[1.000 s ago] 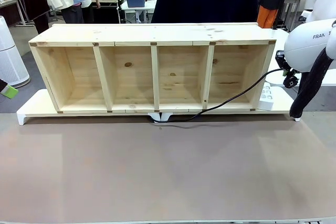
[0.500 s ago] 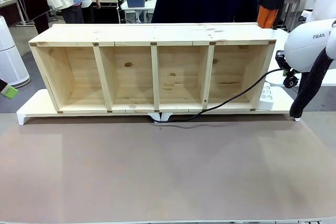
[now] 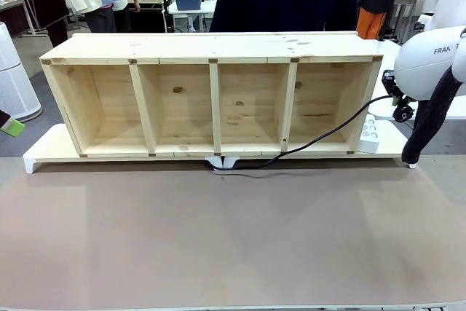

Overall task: Perform cable management.
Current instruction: Release the Power Cable when the human grasps it.

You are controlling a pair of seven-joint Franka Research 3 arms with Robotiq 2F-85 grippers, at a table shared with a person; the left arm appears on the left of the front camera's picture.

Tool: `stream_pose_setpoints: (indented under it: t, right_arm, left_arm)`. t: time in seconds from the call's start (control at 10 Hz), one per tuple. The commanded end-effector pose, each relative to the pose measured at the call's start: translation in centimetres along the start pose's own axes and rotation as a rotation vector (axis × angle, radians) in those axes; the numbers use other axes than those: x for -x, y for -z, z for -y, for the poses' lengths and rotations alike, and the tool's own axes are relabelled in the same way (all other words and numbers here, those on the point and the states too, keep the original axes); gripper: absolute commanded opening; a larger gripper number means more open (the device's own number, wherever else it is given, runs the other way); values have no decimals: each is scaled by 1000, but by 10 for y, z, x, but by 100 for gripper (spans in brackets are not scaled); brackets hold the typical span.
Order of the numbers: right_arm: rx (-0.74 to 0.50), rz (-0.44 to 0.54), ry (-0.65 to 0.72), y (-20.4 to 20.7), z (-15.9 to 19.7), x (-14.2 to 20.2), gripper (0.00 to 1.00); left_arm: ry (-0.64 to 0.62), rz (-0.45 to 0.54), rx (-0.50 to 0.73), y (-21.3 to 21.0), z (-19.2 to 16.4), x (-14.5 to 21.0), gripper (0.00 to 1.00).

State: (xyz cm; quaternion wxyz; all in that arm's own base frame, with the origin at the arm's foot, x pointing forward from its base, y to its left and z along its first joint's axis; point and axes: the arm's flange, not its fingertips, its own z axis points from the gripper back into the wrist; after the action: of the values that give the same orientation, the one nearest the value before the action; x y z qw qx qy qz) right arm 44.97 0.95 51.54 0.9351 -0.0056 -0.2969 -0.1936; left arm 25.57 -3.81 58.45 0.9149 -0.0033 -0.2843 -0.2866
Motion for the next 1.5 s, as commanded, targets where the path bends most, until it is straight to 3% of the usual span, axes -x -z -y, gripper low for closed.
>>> stream_pose_setpoints:
  t: [0.0,1.4]
  right_arm:
    - [1,7,-6,-2,1,2,15]
    - [1,7,-6,-2,1,2,15]
  left_arm:
    - [6,11,-4,1,-1,-2,100]
    - [6,11,-4,1,-1,-2,100]
